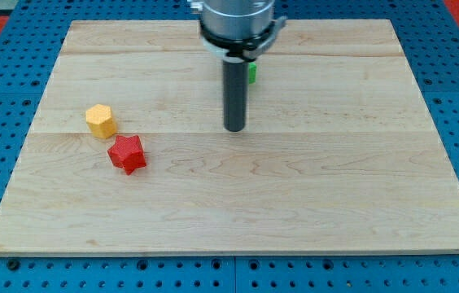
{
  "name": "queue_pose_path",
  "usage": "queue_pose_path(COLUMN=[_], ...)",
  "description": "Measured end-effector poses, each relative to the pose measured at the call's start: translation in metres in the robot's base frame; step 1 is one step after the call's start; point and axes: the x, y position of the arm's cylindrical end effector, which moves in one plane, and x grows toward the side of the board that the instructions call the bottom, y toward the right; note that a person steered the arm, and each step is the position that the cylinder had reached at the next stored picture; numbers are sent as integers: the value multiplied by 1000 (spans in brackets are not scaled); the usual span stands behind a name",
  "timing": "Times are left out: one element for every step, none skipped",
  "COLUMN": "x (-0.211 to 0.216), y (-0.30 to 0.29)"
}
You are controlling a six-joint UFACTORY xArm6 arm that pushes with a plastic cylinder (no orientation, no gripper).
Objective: Adjust the blue triangle to the bottom of the green star
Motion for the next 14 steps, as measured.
queue_pose_path(x=[-2, -20, -49, -81, -85, -85, -81, -74, -65, -51, -44, -39, -19, -11], y=[-36, -54, -60, -56, -43, -15, 1, 7, 7, 9, 19, 30, 30, 47])
